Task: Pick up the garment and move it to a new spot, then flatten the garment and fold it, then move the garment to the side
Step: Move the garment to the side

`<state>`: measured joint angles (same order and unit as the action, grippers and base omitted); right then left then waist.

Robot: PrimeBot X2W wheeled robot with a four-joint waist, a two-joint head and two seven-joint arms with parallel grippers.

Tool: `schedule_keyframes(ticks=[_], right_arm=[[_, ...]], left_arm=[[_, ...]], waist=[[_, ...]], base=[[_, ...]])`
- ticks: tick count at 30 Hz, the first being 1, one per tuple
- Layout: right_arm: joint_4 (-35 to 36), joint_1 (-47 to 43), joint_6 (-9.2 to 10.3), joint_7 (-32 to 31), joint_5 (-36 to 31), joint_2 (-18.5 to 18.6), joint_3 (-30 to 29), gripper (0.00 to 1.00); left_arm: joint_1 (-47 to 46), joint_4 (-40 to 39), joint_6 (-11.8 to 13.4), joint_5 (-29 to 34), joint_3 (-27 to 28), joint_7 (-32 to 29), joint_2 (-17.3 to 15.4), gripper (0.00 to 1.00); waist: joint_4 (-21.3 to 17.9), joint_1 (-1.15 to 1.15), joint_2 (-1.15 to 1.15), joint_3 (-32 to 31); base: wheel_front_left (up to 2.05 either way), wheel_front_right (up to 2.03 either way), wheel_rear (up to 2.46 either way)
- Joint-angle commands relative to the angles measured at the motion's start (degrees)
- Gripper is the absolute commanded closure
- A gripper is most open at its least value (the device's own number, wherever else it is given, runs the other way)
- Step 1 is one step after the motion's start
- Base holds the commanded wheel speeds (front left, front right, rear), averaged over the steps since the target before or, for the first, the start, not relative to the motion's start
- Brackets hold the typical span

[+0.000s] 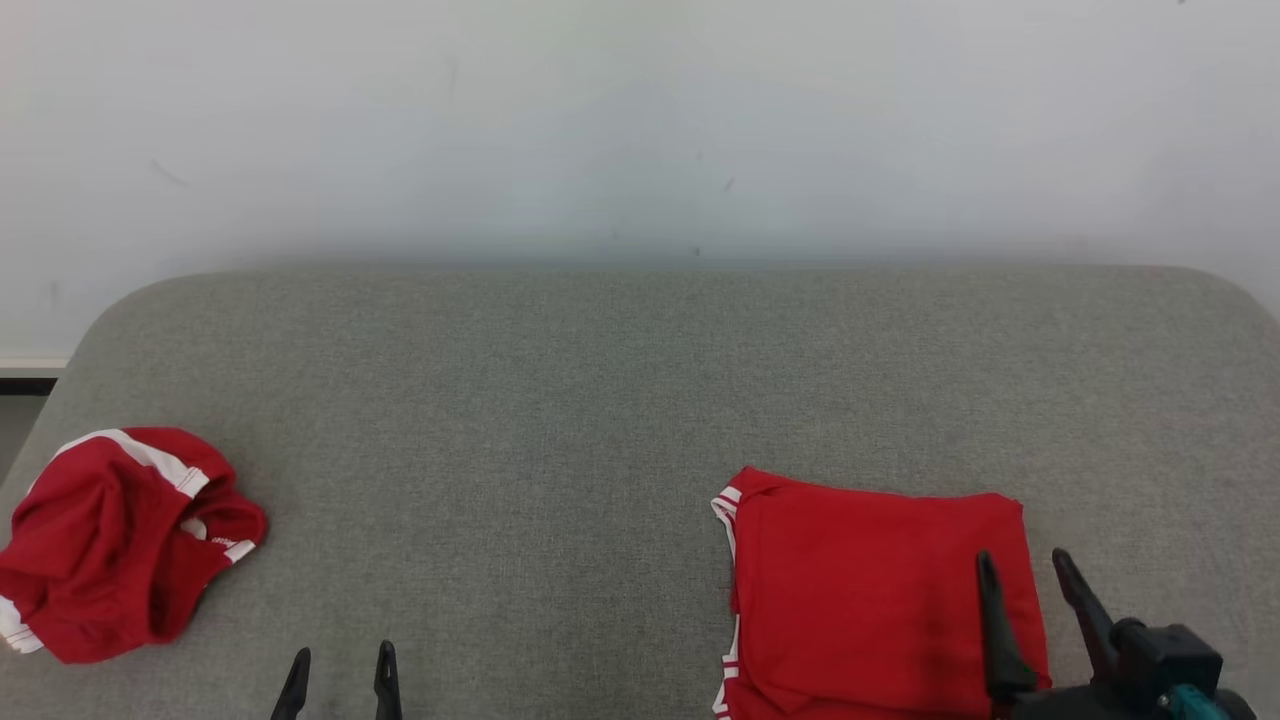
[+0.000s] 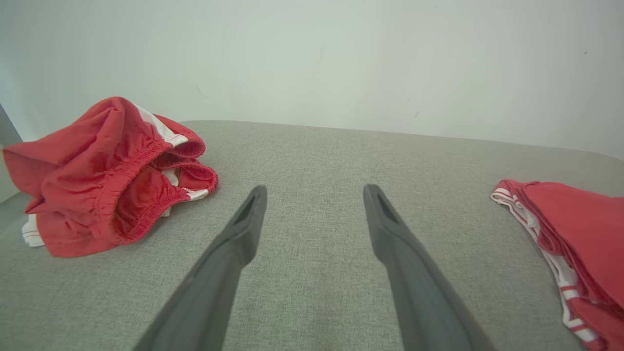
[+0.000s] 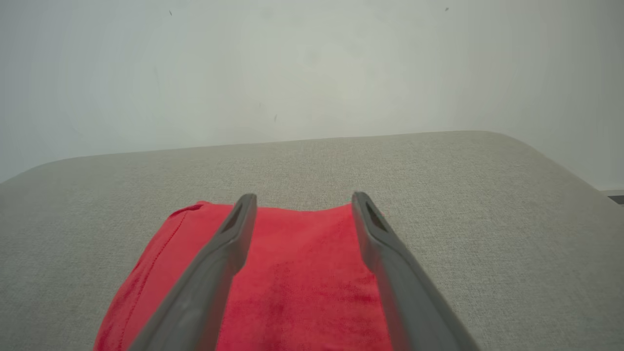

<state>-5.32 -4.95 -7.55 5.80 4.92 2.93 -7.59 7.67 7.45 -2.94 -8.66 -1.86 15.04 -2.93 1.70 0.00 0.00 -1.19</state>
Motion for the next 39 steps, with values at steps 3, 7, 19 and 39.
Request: schedule_keyframes(ticks=[3, 7, 19, 39], right_arm=[[1.97, 0.91, 0.13, -3.68, -0.39, 1.03, -0.33, 0.0], [5.72, 0.93, 0.13, -13.89, 0.31, 1.53, -1.99, 0.0], [16.63, 1.12, 0.13, -49.19, 4.41, 5.32, -11.24, 0.0], [2.45, 10.99, 0.13, -55.87, 5.86, 6.09, -10.95, 0.0]], left_arm=[[0.01, 0.05, 0.32, -0.26, 0.3, 0.17, 0.07, 0.0], [0.2, 0.0, 0.22, -0.35, 0.21, 0.17, 0.07, 0.0], [-1.81, -0.64, 0.12, -0.62, 0.13, 0.17, 0.08, 0.0], [-7.23, 0.09, -1.42, 0.01, -0.92, 0.17, 0.08, 0.0]], waist=[[0.1, 0.0, 0.0, 0.26], [0.36, 0.0, 0.0, 0.59], [1.57, 0.0, 0.0, 4.84], [4.7, 0.0, 0.0, 14.33]], base=[[0.0, 0.0, 0.0], [0.0, 0.0, 0.0], [0.0, 0.0, 0.0], [0.0, 0.0, 0.0]])
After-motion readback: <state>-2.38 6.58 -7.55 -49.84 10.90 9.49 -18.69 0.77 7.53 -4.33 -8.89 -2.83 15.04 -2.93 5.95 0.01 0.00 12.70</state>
